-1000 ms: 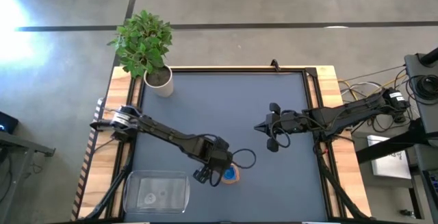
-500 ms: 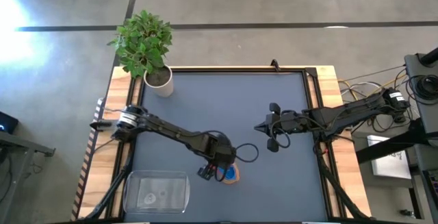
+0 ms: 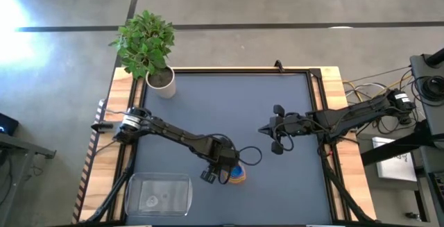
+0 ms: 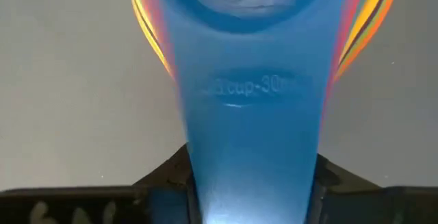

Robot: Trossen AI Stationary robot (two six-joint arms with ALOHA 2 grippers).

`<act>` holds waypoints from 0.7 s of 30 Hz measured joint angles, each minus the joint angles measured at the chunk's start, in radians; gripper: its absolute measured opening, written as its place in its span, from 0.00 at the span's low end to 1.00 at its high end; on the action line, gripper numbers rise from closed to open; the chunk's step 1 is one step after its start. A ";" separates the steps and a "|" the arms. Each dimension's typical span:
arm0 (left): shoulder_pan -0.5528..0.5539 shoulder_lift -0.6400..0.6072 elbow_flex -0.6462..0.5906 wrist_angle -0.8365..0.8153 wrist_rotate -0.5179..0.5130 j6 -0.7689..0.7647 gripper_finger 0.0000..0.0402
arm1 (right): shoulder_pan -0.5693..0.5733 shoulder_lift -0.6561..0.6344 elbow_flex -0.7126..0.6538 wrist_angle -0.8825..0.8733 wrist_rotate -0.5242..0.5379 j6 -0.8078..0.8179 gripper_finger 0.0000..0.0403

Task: Nest measuring cups in basket
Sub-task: Put the stacked measuring cups into the bin

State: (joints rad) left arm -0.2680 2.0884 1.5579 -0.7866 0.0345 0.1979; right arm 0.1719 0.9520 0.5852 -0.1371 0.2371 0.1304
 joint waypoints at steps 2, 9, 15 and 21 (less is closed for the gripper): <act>0.000 0.000 0.000 -0.006 0.001 0.001 0.30 | 0.000 0.000 -0.001 0.000 0.000 -0.012 0.02; 0.002 -0.001 0.001 -0.021 0.000 -0.008 0.30 | 0.000 0.000 -0.001 0.019 0.000 -0.026 0.02; 0.001 -0.004 0.001 -0.027 -0.041 -0.047 0.30 | 0.000 0.000 -0.003 0.019 0.000 -0.026 0.02; 0.002 -0.040 0.001 -0.074 -0.107 -0.079 0.30 | 0.000 0.000 -0.004 0.019 0.000 -0.020 0.02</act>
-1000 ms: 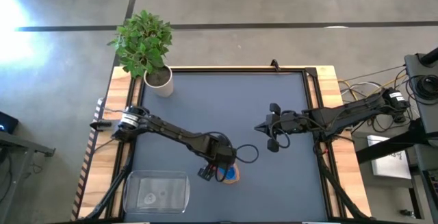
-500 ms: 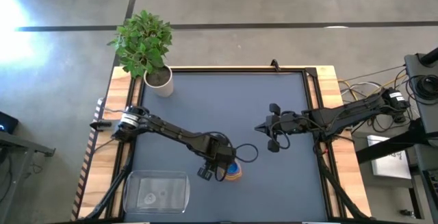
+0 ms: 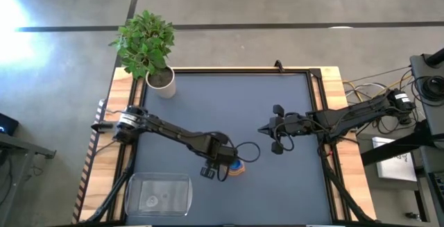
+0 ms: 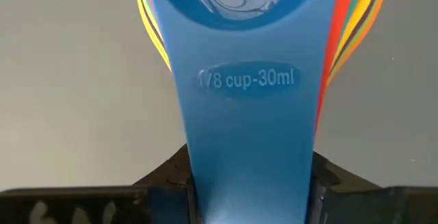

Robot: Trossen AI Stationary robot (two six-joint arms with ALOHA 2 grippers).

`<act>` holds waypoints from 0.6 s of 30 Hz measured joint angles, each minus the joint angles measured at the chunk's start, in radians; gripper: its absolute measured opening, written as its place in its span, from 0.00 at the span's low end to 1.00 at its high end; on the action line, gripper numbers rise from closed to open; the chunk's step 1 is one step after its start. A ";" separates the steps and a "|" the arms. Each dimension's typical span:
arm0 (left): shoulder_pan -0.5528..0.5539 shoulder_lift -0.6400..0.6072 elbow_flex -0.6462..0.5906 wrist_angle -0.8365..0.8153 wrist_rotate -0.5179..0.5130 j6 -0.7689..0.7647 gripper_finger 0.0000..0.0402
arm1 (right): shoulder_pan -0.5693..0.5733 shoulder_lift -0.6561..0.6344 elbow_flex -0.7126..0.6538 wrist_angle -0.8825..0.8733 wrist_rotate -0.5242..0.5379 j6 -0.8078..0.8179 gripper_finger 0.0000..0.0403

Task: Nest measuring cups in basket
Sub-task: Put the stacked measuring cups into the bin

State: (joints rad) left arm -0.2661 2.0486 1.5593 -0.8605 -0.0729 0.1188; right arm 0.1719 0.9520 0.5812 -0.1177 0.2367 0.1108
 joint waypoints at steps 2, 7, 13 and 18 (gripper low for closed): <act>-0.001 -0.020 0.000 -0.019 -0.016 -0.022 0.30 | 0.000 0.000 0.000 0.000 0.000 0.000 0.02; -0.023 -0.090 0.000 -0.090 -0.028 -0.085 0.30 | 0.000 0.000 0.000 0.000 0.000 0.001 0.02; -0.087 -0.199 -0.003 -0.136 -0.109 -0.147 0.30 | 0.000 0.000 0.000 0.005 0.000 0.002 0.02; -0.139 -0.275 -0.006 -0.179 -0.135 -0.234 0.30 | 0.000 0.000 0.000 0.038 0.000 0.002 0.02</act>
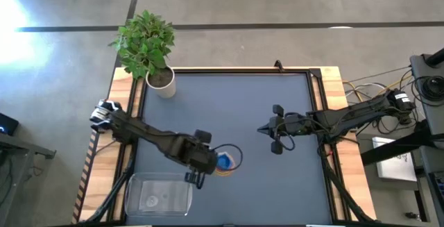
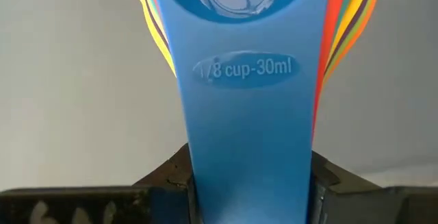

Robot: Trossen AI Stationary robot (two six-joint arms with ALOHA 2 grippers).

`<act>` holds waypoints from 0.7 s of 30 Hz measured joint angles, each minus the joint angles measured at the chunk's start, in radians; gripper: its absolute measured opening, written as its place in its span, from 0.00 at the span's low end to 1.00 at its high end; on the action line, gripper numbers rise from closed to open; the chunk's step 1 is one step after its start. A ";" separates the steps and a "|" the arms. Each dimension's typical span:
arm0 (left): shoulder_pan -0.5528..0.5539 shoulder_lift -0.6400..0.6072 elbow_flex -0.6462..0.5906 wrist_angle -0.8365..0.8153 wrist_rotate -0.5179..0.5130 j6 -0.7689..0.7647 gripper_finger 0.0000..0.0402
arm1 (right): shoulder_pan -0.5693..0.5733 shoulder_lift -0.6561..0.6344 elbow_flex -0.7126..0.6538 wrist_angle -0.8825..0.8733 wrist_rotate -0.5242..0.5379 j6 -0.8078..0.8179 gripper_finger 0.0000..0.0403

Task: Nest measuring cups in basket
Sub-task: Put the stacked measuring cups into the bin

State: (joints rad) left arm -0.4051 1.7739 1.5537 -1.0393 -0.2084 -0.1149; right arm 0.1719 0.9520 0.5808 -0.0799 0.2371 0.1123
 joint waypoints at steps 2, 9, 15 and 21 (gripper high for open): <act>-0.024 -0.033 -0.013 -0.008 -0.019 -0.034 0.29 | 0.000 0.000 0.000 0.006 0.000 -0.001 0.02; -0.125 -0.164 -0.089 -0.006 -0.062 -0.184 0.29 | 0.000 0.000 0.000 0.013 0.000 -0.001 0.02; -0.239 -0.279 -0.184 -0.008 -0.154 -0.342 0.29 | 0.000 0.000 0.000 0.019 0.000 -0.003 0.02; -0.355 -0.348 -0.275 -0.009 -0.170 -0.492 0.29 | -0.001 0.000 0.000 0.060 0.001 -0.031 0.02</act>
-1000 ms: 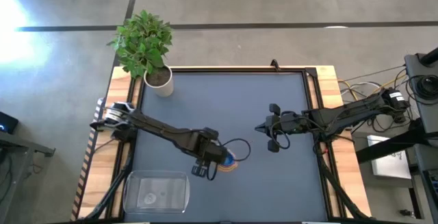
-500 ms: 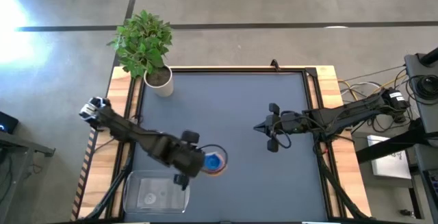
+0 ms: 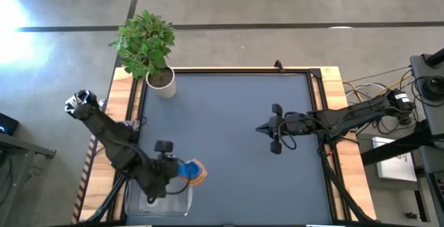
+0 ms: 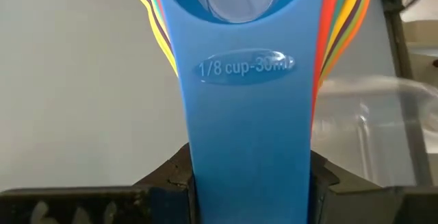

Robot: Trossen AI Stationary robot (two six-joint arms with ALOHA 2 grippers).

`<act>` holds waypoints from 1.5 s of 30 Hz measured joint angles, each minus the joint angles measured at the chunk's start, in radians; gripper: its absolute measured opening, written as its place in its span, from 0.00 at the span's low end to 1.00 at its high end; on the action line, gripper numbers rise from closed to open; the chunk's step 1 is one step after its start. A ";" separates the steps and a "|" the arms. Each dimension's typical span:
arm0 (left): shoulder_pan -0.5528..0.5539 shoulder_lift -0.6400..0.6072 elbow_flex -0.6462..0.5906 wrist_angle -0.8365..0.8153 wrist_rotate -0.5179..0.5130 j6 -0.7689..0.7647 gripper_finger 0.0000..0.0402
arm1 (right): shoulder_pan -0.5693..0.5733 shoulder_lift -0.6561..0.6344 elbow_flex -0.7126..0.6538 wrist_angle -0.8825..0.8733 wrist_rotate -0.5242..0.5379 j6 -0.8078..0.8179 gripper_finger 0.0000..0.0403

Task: Nest measuring cups in basket
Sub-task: Put the stacked measuring cups into the bin

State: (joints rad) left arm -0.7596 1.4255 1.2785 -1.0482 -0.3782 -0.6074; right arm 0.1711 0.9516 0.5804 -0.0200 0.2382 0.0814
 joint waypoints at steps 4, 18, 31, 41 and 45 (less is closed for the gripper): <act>-0.073 -0.029 -0.042 0.000 -0.004 -0.069 0.29 | 0.000 0.000 0.000 0.049 0.001 0.010 0.02; -0.338 -0.054 -0.043 -0.105 -0.060 -0.303 0.29 | 0.000 0.000 0.000 0.160 0.037 0.114 0.02; -0.457 0.075 -0.051 -0.115 -0.070 -0.474 0.27 | 0.000 0.000 0.000 0.160 0.062 0.147 0.02; -0.457 0.144 -0.082 -0.087 -0.129 -0.472 0.04 | 0.000 0.000 -0.001 0.160 0.070 0.147 0.02; -0.457 0.123 -0.132 0.012 -0.136 -0.459 0.01 | 0.000 0.000 -0.001 0.160 0.070 0.147 0.02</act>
State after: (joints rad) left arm -1.2163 1.5483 1.1466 -1.0362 -0.5146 -1.0662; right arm 0.1715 0.9516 0.5797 0.1398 0.3080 0.2279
